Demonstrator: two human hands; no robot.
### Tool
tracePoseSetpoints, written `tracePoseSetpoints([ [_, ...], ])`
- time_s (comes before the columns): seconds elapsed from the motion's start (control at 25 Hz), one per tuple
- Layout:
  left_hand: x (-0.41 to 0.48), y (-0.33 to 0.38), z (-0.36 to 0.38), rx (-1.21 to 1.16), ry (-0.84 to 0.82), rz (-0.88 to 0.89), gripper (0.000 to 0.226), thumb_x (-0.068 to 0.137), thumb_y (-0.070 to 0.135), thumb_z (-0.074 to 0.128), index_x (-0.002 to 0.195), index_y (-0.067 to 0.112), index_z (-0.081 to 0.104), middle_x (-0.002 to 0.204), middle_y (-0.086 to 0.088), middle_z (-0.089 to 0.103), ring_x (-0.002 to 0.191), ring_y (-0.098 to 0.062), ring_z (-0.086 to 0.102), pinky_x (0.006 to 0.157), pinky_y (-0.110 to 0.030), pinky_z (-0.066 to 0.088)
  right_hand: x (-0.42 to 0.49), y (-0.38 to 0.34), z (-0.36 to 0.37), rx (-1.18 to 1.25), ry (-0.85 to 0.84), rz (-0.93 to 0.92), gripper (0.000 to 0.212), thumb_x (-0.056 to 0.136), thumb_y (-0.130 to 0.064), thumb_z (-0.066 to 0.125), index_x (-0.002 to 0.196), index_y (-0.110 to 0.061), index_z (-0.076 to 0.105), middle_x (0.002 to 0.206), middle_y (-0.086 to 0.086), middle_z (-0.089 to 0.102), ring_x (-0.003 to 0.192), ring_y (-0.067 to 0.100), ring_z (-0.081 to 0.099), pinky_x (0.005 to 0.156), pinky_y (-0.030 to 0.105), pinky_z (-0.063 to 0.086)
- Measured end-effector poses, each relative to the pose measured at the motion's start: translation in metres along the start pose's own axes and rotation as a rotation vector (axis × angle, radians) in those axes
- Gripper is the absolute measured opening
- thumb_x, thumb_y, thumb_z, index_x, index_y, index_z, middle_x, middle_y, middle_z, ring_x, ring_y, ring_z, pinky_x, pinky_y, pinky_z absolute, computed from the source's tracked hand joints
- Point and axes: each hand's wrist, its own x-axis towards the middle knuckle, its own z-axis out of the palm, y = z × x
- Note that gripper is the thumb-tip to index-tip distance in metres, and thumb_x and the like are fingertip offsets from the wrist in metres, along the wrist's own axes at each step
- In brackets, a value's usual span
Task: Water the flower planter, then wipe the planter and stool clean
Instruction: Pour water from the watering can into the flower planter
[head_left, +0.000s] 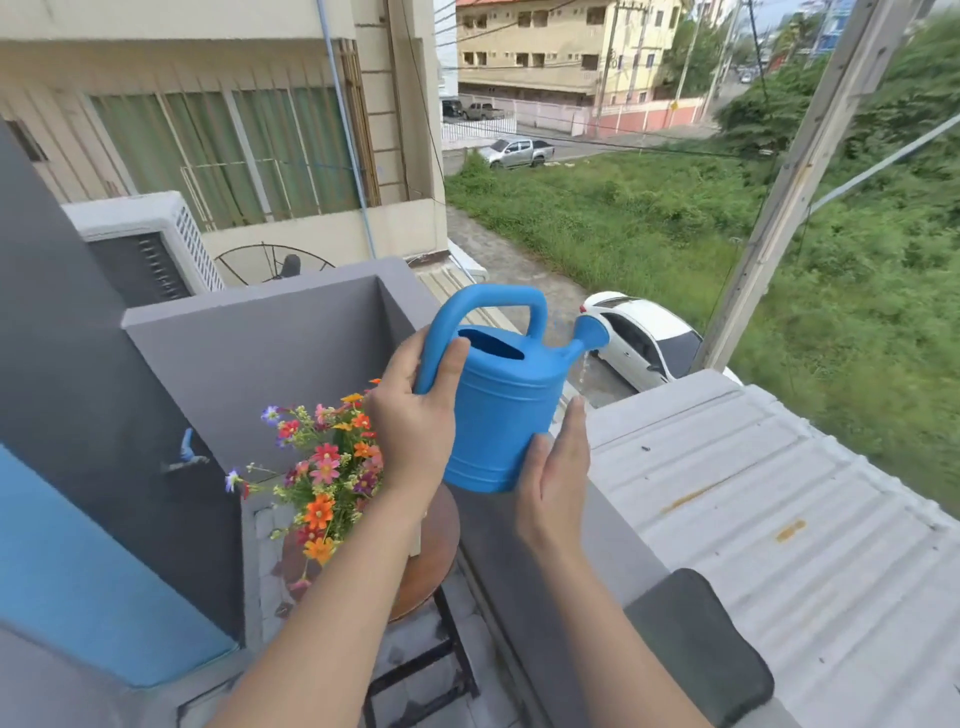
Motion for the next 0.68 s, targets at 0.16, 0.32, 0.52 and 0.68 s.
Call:
tracePoseSetpoints([
  [0.16, 0.034, 0.015, -0.056, 0.012, 0.085, 0.003, 0.005, 0.088, 0.036, 0.062, 0.090, 0.034, 0.066, 0.062, 0.017, 0.059, 0.062, -0.004, 0.049, 0.062, -0.026, 0.044, -0.002, -0.055, 0.040, 0.048, -0.052, -0.253, 0.066, 0.097, -0.048, 0.022, 0.151, -0.023, -0.007, 0.161, 0.003, 0.005, 0.150, 0.015, 0.006, 0.121, 0.039, 0.011],
  [0.32, 0.056, 0.026, -0.123, 0.063, 0.133, 0.046, 0.029, 0.088, 0.033, 0.061, 0.102, 0.009, 0.067, 0.067, 0.015, 0.060, 0.063, 0.000, 0.051, 0.063, -0.019, 0.042, -0.029, -0.107, 0.089, 0.130, -0.085, -0.360, 0.065, 0.098, -0.053, 0.014, 0.148, -0.032, -0.021, 0.161, 0.004, -0.003, 0.150, 0.016, 0.001, 0.121, 0.038, 0.008],
  [0.52, 0.061, 0.029, -0.194, 0.115, 0.180, 0.037, 0.028, 0.088, 0.036, 0.062, 0.117, 0.037, 0.060, 0.104, -0.004, 0.071, 0.093, -0.025, 0.066, 0.088, -0.040, 0.052, -0.074, -0.142, 0.140, 0.151, -0.133, -0.428, 0.069, 0.098, -0.056, 0.015, 0.148, -0.029, -0.022, 0.160, -0.006, -0.021, 0.149, 0.016, -0.009, 0.120, 0.030, -0.006],
  [0.68, 0.065, 0.025, -0.250, 0.151, 0.205, -0.013, 0.034, 0.084, 0.048, 0.059, 0.117, 0.041, 0.062, 0.121, -0.027, 0.028, 0.089, -0.030, 0.067, 0.072, -0.055, 0.050, -0.102, -0.168, 0.166, 0.162, -0.165, -0.504, 0.068, 0.098, -0.052, 0.021, 0.152, -0.025, -0.010, 0.159, -0.011, -0.023, 0.150, 0.018, -0.008, 0.121, 0.033, -0.004],
])
